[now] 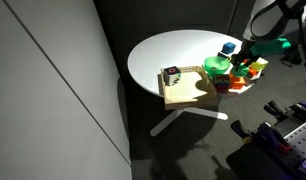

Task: Put the green block on the wooden tray

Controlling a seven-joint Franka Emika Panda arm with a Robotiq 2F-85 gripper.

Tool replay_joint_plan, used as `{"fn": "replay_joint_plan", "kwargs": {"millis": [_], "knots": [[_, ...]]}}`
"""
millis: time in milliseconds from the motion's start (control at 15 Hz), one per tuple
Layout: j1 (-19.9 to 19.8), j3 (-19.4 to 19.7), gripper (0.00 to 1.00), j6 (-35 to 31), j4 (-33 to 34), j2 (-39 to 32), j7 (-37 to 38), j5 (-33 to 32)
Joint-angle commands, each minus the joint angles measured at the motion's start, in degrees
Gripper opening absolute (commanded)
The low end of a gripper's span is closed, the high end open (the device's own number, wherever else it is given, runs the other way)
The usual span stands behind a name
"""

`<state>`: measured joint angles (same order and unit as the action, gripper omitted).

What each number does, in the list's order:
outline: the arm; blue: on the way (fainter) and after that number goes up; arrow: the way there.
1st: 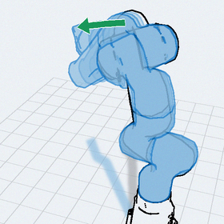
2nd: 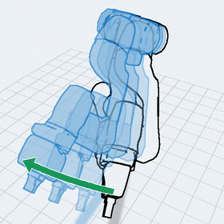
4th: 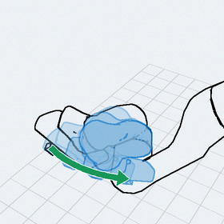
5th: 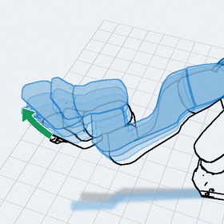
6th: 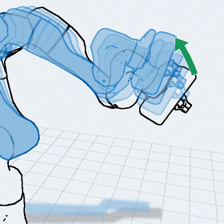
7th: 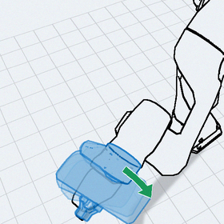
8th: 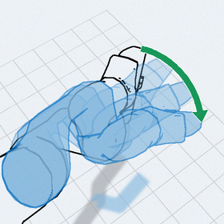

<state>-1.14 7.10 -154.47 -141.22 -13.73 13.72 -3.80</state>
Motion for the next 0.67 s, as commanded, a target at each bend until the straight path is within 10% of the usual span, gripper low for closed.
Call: {"fn": "replay_joint_plan", "kwargs": {"millis": [0,600], "knots": [[0.3,-1.3,0.26,3.2,0.9,2.1,-0.9,1.3],[2.5,-3.4,0.26,9.5,8.1,0.0,1.6,0.4]]}}
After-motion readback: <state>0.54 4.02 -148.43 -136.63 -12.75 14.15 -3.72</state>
